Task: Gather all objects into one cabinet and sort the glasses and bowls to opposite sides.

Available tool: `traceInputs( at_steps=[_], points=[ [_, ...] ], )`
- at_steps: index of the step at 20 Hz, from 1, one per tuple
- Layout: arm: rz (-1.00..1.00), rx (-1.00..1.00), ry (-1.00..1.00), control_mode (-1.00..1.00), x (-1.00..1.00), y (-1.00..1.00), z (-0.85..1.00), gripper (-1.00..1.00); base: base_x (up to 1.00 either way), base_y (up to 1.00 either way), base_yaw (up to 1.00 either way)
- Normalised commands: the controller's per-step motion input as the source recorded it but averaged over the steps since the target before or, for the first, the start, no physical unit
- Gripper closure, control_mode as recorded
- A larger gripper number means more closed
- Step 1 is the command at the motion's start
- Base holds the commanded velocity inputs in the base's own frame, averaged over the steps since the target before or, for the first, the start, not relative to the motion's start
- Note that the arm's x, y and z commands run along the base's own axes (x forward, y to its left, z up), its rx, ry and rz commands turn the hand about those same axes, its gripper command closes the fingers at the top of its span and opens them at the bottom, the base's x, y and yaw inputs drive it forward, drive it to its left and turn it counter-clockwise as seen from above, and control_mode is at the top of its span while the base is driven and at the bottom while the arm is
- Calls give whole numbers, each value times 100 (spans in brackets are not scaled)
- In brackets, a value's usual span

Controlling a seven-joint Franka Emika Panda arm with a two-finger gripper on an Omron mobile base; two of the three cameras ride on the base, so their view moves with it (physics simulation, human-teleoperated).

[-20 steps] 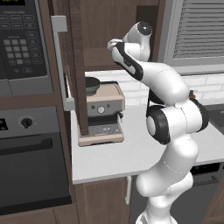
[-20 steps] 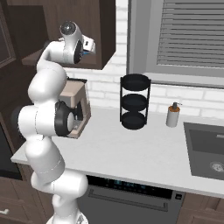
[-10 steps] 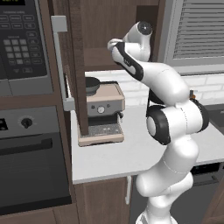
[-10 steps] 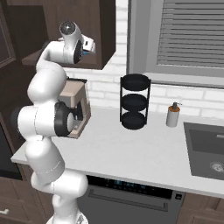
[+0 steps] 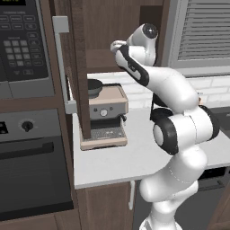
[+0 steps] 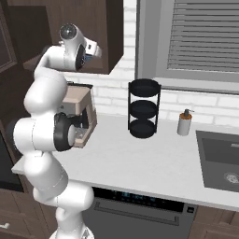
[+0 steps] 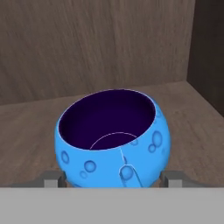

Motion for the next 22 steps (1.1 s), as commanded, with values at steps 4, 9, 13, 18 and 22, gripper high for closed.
traceInputs(
  at_steps=[4,9,13,18,22],
  points=[
    [0,0,-7,-100,-12,3,-16,100,0,0,0],
    [0,0,-1,-100,-8,3,-1,100,0,0,0],
    [0,0,-2,-100,-25,2,0,100,0,0,0],
    [0,0,0,-100,-24,0,2,100,0,0,0],
    [0,0,-1,-100,-4,0,0,100,0,0,0]
  ],
)
